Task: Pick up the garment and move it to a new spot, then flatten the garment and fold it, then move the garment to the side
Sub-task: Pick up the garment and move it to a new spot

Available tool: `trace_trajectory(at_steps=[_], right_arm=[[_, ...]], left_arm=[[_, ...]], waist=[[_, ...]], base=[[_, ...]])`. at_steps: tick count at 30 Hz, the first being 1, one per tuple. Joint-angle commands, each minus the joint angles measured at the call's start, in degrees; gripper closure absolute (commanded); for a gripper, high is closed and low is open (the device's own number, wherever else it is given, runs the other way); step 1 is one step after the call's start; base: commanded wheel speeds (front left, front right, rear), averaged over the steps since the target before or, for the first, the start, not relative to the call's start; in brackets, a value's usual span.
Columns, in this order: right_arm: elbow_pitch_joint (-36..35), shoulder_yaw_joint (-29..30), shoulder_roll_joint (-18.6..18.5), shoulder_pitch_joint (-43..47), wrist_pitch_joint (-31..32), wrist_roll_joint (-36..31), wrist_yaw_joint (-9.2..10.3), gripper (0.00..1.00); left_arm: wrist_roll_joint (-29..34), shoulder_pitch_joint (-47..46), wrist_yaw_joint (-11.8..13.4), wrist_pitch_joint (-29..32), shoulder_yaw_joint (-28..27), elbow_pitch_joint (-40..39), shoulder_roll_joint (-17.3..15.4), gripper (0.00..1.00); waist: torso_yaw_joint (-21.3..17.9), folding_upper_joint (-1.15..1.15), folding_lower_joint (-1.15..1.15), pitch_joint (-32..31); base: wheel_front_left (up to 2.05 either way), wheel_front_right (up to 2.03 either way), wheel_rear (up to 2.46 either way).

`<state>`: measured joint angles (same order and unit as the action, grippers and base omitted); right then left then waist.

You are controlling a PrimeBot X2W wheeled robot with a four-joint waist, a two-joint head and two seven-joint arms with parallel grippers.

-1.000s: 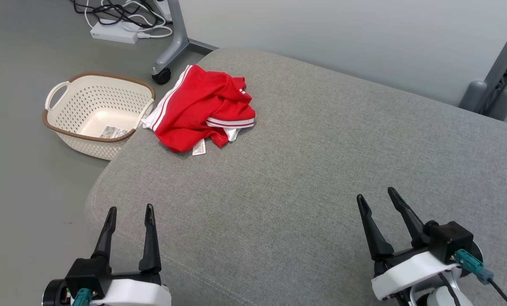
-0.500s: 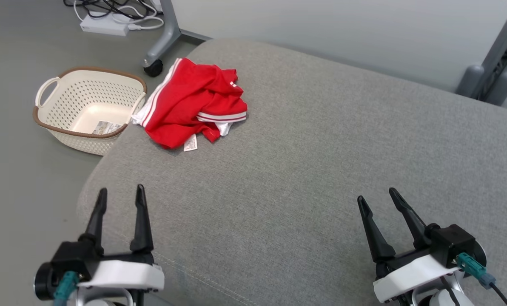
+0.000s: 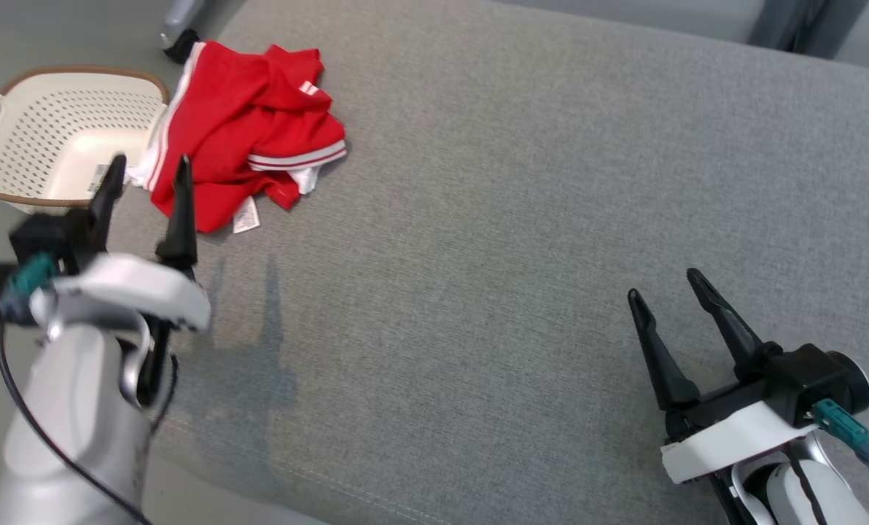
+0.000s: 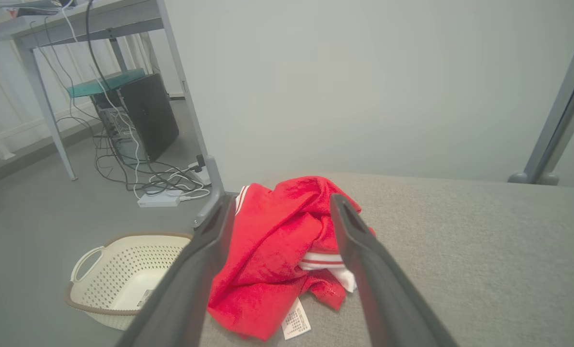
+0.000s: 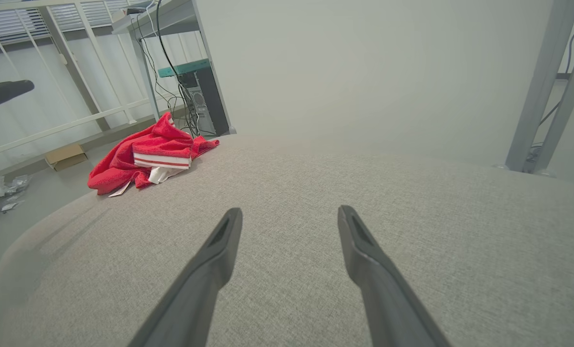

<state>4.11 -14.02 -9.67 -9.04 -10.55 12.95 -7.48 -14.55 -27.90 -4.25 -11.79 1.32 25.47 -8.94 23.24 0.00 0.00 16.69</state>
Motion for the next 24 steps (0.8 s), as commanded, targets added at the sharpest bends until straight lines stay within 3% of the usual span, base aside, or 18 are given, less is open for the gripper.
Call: trace_trajectory(at_steps=[1,8,16,24], right_arm=[[-1.0,-0.7,-0.7,-0.8,0.5,-0.6,-0.04,0.00],[-2.5,-2.3,-1.9,-2.4,1.4,-1.1,-0.04,0.00],[-3.0,-3.0,-2.7,-3.6,1.6,-1.2,-0.04,0.00],[-3.8,-3.8,-3.6,-4.7,1.6,-1.9,-0.04,0.00]], left_arm=[[-0.3,-5.2,-1.1,2.8,0.8,4.2,-1.8,0.00],[-3.7,-19.1,-2.8,14.9,3.2,17.4,-4.5,0.00],[-5.6,-27.1,-3.2,20.4,4.5,26.7,-6.7,0.00],[-3.6,-32.6,-2.2,21.1,6.3,34.5,-9.0,0.00]], waist=[[-2.2,0.00,0.00,2.6],[-4.9,0.00,0.00,5.8],[-7.5,0.00,0.00,8.4],[-9.8,0.00,0.00,11.3]], base=[[0.00,0.00,0.00],[0.00,0.00,0.00],[0.00,0.00,0.00],[0.00,0.00,0.00]])
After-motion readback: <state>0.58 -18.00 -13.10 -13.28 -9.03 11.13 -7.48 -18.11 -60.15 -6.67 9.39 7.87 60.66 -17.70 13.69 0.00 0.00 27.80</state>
